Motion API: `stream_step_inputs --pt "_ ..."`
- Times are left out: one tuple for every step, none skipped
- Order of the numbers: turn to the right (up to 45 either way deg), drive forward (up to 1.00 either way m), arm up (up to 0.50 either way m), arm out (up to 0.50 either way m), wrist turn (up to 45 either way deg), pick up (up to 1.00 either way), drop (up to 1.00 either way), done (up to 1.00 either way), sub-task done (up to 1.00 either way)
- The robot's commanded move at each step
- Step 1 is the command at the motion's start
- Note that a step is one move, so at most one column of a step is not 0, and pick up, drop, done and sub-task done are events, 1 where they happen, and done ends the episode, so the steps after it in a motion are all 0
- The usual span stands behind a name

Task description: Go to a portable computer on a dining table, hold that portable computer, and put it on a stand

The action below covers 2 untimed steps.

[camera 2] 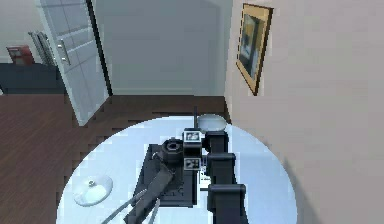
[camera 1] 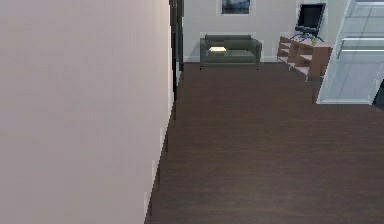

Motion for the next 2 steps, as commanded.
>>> stream_step_inputs --pt "0.0 0.0 0.0 0.0 45.0 0.0 0.0 0.0 0.0" --pt "0.0 0.0 0.0 0.0 45.0 0.0 0.0 0.0 0.0"
